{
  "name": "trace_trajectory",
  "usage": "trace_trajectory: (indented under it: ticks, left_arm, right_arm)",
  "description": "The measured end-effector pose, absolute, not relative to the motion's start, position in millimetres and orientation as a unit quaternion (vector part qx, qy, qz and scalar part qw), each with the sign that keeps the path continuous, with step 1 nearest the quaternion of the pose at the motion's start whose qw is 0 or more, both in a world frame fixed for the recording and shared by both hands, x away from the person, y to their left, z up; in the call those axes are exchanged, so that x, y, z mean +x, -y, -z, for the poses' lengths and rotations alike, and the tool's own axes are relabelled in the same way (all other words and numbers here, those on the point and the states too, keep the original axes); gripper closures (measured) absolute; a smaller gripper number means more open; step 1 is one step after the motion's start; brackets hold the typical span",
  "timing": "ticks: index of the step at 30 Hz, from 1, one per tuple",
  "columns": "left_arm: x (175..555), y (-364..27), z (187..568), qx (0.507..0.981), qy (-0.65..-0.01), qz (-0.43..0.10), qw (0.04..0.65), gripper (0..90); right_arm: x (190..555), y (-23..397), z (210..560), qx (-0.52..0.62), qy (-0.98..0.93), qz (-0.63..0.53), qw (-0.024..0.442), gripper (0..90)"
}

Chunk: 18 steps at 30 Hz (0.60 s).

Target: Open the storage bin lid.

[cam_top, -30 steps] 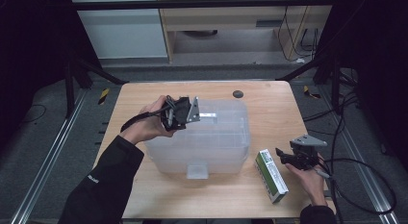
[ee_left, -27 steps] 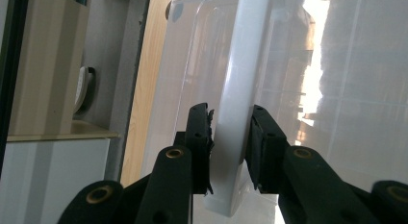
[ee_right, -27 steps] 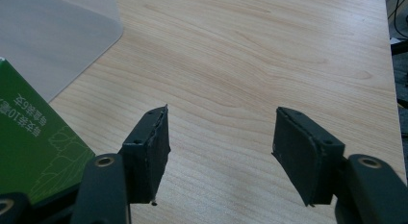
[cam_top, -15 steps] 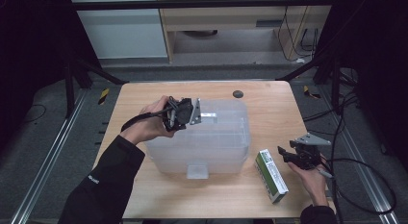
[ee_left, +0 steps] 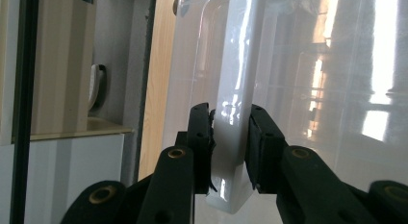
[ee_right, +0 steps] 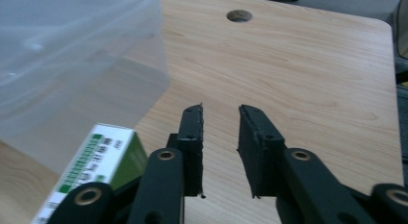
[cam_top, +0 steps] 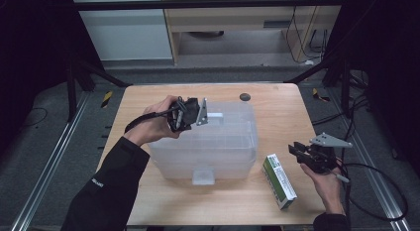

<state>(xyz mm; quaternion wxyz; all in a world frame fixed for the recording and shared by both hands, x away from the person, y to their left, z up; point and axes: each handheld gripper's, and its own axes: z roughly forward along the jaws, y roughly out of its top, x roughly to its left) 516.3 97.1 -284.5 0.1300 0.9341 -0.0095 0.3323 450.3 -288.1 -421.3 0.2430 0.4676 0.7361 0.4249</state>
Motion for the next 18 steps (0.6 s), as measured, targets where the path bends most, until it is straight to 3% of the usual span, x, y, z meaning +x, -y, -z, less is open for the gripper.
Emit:
trace_trajectory:
  ticks: [14,18]
  left_arm:
    - [529.3,-102.5,278.6,0.924,-0.016,-0.347,0.160,71.7]
    - [532.0,-102.9,277.1,0.923,-0.018,-0.348,0.162,71.5]
  right_arm:
    - [436.3,263.7,396.0,0.431,-0.749,-0.461,0.202,89.8]
    - [434.8,255.9,393.4,0.422,-0.757,-0.461,0.189,90.0]
